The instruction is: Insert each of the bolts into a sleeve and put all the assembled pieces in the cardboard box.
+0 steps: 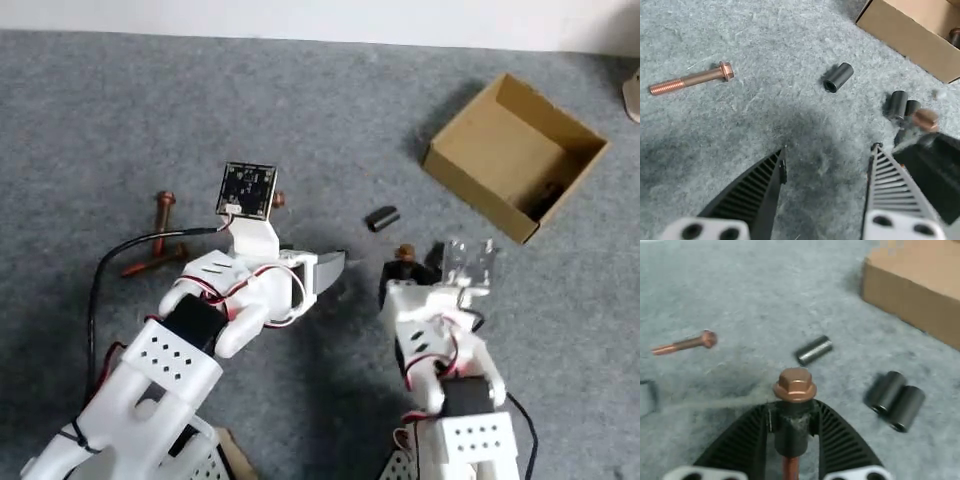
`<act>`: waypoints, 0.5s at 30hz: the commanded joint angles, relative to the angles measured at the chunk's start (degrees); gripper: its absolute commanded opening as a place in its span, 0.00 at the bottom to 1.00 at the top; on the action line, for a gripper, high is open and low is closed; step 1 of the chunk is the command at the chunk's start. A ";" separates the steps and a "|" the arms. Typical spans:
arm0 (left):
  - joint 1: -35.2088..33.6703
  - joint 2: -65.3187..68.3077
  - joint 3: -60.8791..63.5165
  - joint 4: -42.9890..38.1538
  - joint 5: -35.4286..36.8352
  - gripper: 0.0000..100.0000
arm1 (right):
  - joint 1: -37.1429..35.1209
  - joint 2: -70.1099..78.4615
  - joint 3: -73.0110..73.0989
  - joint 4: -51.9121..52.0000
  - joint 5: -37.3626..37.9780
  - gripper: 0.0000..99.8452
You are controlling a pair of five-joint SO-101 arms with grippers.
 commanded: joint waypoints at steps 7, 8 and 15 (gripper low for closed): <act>-1.71 -0.75 4.62 -7.82 0.26 0.25 | 5.32 20.62 -23.16 -0.22 -0.35 0.00; -2.15 -0.75 5.14 -8.88 0.26 0.25 | 5.93 22.90 -25.10 -0.22 -0.35 0.00; -4.35 -0.75 5.93 -10.55 0.00 0.25 | 9.10 38.99 -36.44 -0.22 -0.53 0.00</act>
